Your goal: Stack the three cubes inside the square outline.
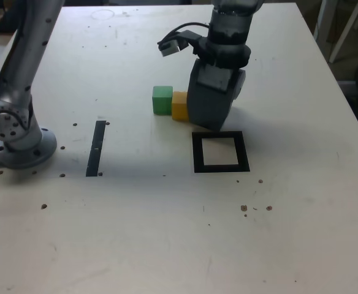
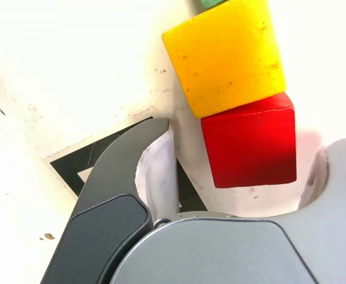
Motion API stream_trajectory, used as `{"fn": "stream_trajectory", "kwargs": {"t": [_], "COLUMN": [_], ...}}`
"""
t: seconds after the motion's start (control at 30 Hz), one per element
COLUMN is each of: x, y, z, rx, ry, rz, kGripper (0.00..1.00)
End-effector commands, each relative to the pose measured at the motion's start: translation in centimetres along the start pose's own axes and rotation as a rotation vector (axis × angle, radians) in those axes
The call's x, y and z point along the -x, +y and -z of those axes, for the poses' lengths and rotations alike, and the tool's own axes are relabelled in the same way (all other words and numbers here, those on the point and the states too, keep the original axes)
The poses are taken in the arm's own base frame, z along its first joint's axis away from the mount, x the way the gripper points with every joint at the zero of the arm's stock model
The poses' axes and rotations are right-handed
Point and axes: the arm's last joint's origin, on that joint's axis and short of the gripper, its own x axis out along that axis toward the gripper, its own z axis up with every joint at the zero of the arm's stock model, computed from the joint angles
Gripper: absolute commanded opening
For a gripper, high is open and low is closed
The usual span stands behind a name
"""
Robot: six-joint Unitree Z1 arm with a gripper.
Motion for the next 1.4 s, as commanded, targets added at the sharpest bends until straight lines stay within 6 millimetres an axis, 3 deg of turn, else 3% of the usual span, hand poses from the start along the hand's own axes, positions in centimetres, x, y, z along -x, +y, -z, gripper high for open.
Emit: {"fn": "stream_trajectory", "kwargs": {"t": [0.0, 0.23, 0.37, 1.0, 1.37], "x": [-0.1, 0.0, 0.0, 0.0, 1.6], "y": [-0.1, -0.4, -0.5, -0.3, -0.4], "z": [-0.2, -0.2, -0.3, -0.3, 3.9], "rx": [0.0, -0.001, -0.005, -0.048, -0.254], "ry": [0.008, 0.014, 0.007, -0.033, -0.077], "rz": [0.003, 0.03, 0.036, 0.022, -0.022], "kGripper": [0.68, 0.49, 0.44, 0.36, 0.35]}}
